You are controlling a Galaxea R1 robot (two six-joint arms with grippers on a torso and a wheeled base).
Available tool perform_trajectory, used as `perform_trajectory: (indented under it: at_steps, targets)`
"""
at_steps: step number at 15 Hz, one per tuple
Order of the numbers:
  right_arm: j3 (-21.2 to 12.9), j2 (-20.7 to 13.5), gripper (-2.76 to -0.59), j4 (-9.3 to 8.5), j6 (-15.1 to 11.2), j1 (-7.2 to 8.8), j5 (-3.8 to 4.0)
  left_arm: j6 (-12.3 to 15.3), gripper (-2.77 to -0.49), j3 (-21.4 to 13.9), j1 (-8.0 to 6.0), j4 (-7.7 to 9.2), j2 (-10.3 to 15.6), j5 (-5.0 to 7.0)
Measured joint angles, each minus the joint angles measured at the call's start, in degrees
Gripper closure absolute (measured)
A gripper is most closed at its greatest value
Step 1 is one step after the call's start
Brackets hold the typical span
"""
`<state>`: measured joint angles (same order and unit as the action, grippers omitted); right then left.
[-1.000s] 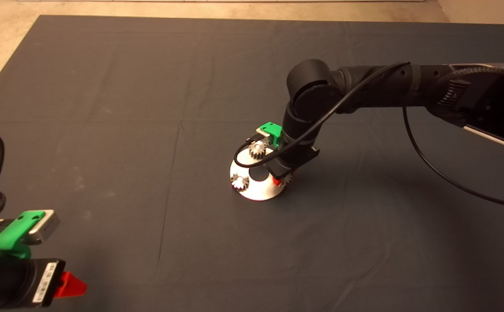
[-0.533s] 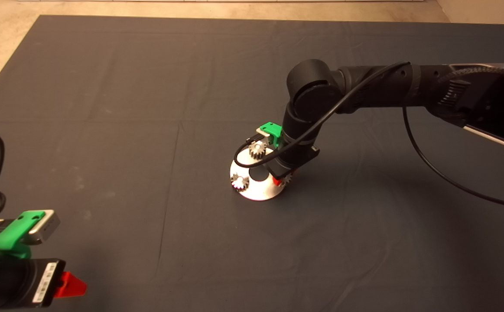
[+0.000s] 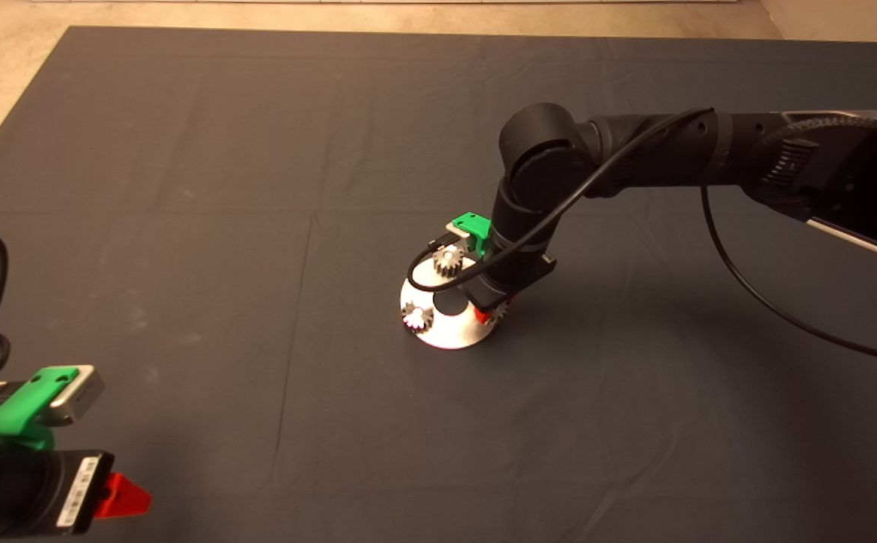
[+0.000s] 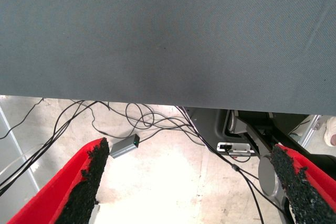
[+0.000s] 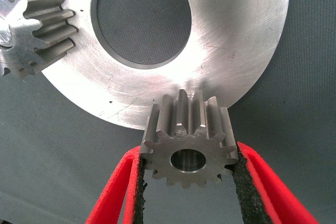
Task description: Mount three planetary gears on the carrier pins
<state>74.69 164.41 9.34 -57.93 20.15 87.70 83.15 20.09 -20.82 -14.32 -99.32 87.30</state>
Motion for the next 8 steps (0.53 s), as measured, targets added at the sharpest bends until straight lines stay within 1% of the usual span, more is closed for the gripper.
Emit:
perform_trajectory:
  at_steps: [2,7,8]
  targets:
    - [0.00,0.00,-1.07,0.00,0.00,0.00,0.00,-0.05,-2.19,0.00,-0.02,0.00,0.00,0.00]
    - [-0.07,-0.05,-1.14,-0.02,0.00,0.02,0.06,-0.07,-2.19,0.00,-0.02,0.00,0.20,0.00]
    - [-0.16,-0.05,-1.22,-0.02,0.00,0.02,0.01,-0.08,-2.19,0.00,-0.02,0.05,0.37,0.00]
